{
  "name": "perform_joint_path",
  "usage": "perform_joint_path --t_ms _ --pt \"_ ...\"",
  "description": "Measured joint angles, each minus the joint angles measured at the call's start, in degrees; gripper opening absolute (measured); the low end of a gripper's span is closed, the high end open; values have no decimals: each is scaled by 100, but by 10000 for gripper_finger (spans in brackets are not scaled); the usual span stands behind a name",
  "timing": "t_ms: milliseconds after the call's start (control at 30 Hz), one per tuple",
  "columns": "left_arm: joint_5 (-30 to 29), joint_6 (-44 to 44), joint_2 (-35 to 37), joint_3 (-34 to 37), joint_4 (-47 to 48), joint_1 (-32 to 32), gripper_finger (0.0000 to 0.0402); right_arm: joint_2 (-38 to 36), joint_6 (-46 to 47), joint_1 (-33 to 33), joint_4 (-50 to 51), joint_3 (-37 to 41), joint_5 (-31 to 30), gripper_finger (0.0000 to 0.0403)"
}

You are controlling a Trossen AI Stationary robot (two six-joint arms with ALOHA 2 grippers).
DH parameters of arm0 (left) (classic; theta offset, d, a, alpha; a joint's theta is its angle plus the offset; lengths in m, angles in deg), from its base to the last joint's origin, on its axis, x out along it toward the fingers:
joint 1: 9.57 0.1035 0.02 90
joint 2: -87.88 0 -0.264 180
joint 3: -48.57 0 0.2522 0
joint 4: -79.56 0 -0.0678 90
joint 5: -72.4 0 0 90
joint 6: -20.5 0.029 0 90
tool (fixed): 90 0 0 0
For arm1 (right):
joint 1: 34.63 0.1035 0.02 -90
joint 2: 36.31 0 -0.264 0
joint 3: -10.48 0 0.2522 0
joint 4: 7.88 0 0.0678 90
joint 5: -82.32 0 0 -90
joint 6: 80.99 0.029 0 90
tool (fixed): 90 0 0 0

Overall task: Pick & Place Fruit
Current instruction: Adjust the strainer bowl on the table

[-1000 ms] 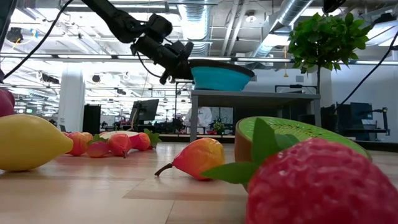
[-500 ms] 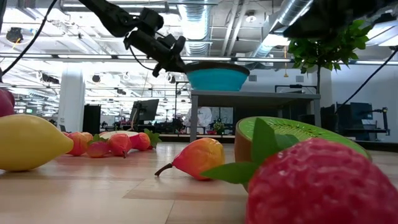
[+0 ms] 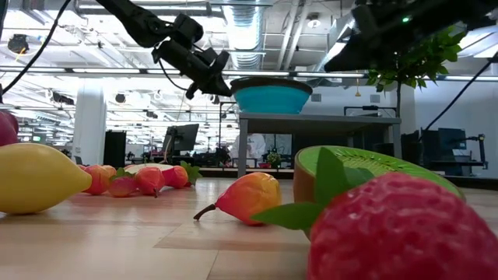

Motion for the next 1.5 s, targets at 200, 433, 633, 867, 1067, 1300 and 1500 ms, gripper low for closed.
perform_joint_path --t_ms 200,433,633,867,1067,1300,1500 --pt "2 2 0 0 12 -2 1 358 -298 -666 -522 0 624 0" --pt "5 2 0 0 13 -2 1 708 -318 -1136 -692 2 1136 0" --pt "202 -119 -26 0 347 -46 1 770 -322 -1141 -723 4 1196 0" --pt "254 -133 -26 0 707 -302 1 726 -322 -1141 -713 5 1427 0" --pt "293 -139 -26 0 1052 -504 1 725 -322 -1137 -705 7 1441 0" --pt "291 -138 231 2 1946 -598 1 724 -324 -1137 -613 5 1447 0" --pt "391 -11 766 2 2250 -804 1 724 -335 -1137 -570 7 1623 0"
